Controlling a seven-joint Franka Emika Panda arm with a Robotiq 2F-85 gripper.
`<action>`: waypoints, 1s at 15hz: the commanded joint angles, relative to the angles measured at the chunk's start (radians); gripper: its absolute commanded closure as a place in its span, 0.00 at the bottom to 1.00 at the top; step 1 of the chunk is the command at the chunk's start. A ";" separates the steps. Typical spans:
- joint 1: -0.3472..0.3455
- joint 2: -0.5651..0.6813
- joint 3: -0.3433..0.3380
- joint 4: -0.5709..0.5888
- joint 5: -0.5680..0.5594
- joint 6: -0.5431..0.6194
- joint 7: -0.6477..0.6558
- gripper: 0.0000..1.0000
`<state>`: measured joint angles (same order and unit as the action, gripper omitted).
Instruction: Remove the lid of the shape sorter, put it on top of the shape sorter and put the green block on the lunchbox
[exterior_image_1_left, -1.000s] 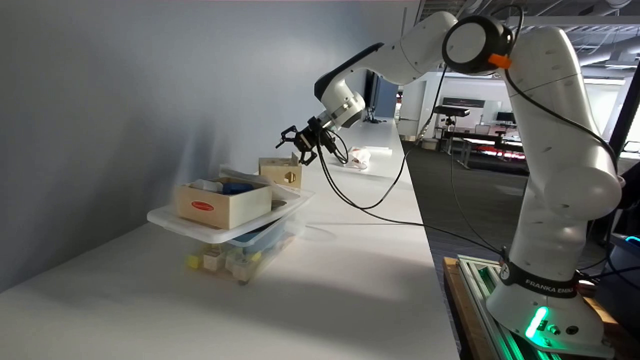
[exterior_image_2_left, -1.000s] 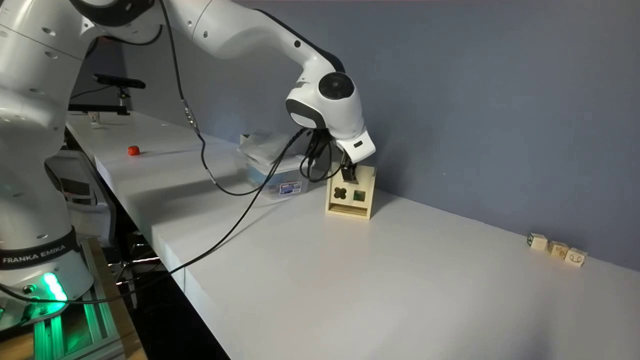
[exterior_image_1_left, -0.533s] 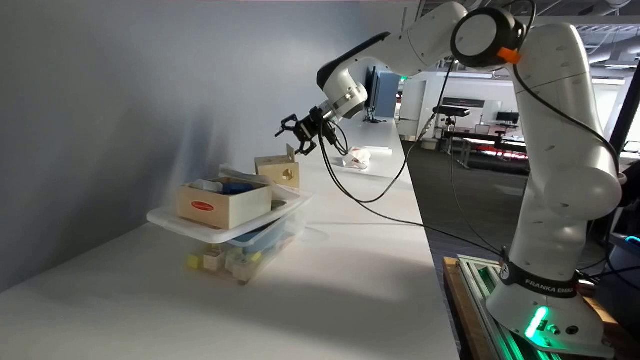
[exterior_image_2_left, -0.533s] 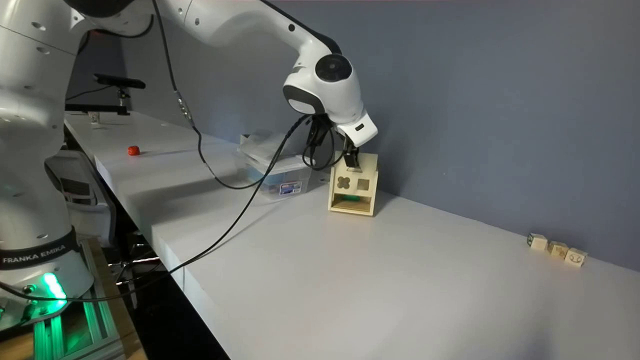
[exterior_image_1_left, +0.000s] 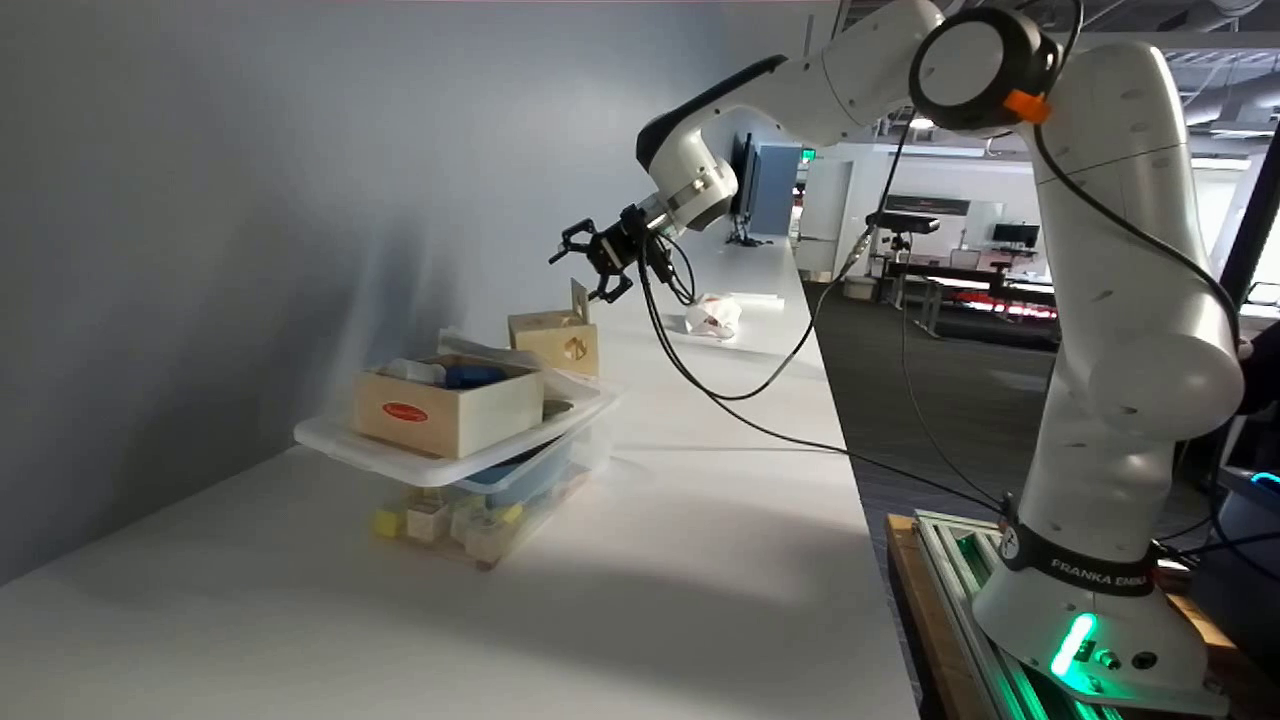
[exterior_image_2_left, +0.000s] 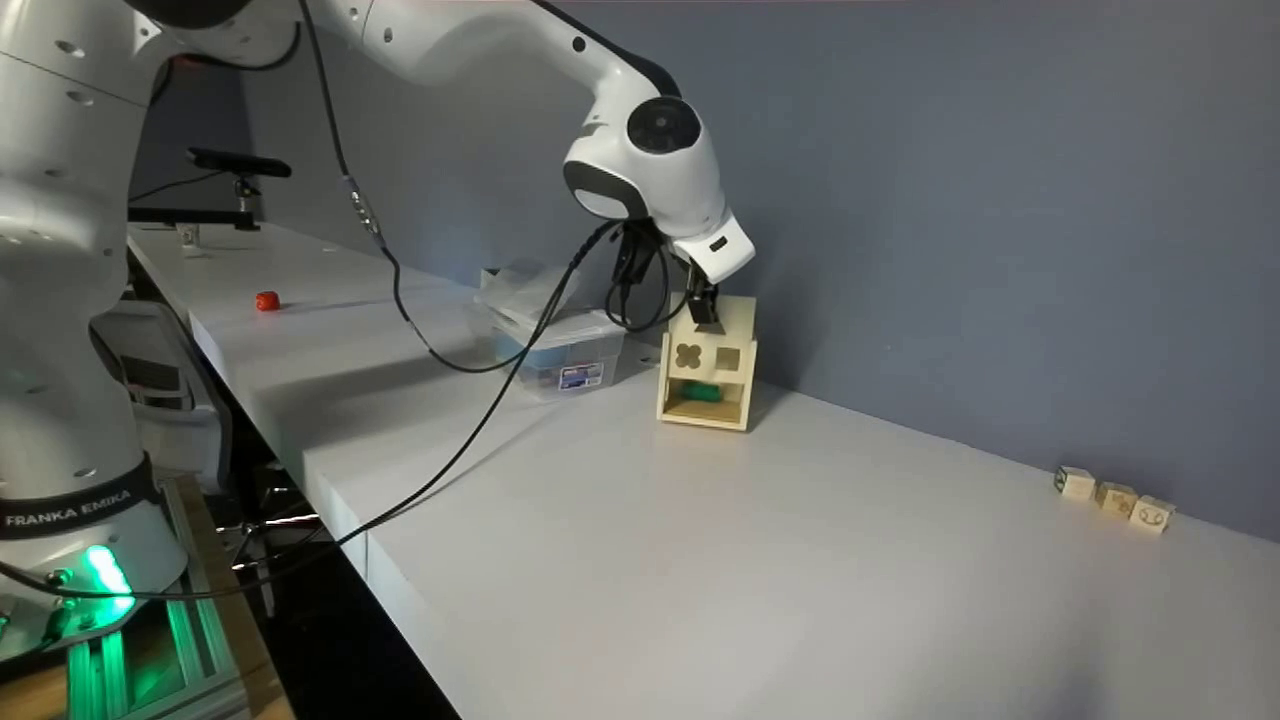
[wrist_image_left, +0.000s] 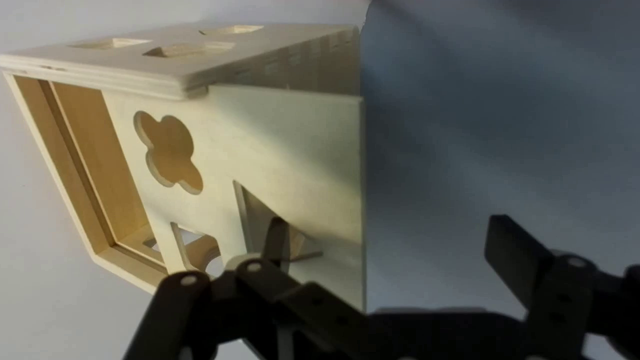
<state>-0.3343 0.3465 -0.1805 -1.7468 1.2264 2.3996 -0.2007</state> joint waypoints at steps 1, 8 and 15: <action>-0.004 -0.050 0.010 -0.024 0.075 -0.016 -0.061 0.00; 0.000 -0.122 0.001 -0.039 0.172 -0.059 -0.163 0.00; 0.009 -0.126 -0.010 -0.025 0.197 -0.101 -0.176 0.00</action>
<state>-0.3338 0.2376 -0.1784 -1.7516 1.3873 2.3264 -0.3555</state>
